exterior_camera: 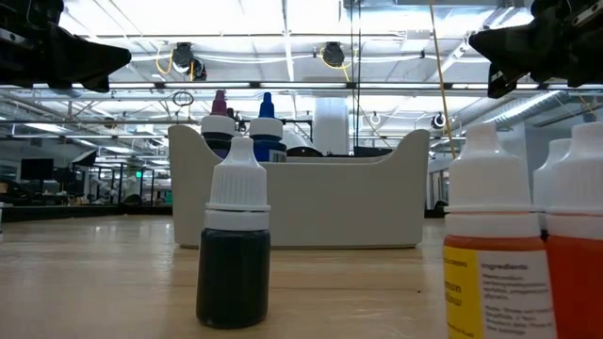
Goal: Pick & Place food coloring
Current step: Put the small yellow food coloring into the gray bin
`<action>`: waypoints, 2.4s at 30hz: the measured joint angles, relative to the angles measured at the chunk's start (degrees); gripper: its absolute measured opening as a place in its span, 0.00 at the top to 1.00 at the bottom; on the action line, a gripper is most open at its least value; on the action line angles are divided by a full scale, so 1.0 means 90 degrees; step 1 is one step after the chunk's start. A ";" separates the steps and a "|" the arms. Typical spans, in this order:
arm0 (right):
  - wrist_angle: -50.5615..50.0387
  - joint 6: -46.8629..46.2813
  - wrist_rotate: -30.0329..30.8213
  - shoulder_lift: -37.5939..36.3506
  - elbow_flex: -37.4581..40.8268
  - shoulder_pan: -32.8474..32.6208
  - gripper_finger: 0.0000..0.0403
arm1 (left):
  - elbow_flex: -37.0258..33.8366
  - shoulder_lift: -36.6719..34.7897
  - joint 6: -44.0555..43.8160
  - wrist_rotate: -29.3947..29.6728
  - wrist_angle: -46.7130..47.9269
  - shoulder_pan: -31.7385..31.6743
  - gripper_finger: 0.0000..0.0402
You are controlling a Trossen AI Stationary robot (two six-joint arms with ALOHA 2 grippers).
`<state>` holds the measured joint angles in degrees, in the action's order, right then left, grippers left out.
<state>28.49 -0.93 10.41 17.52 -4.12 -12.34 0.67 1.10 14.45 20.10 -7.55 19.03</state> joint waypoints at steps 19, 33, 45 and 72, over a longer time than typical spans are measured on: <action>-0.0282 0.0415 0.0000 0.0078 0.0010 0.0000 1.00 | 0.1137 0.2979 -0.0792 0.0356 -0.1013 0.1226 0.97; -0.0496 0.0548 0.0000 0.0226 0.0012 0.0000 1.00 | 0.4859 0.8113 -0.3324 0.0233 0.2076 0.2085 0.98; -0.0415 0.0339 -0.0012 0.0226 0.0015 -0.0005 1.00 | 0.7748 1.0914 -0.5146 -0.0075 0.4296 0.3071 0.77; -0.0191 0.0019 -0.0007 0.0750 0.0017 -0.0005 1.00 | 0.7442 1.1567 -0.6145 -0.0766 0.4070 0.3013 0.39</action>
<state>26.77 -0.75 10.35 24.27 -3.97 -12.38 67.64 105.21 -40.86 13.20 29.08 46.15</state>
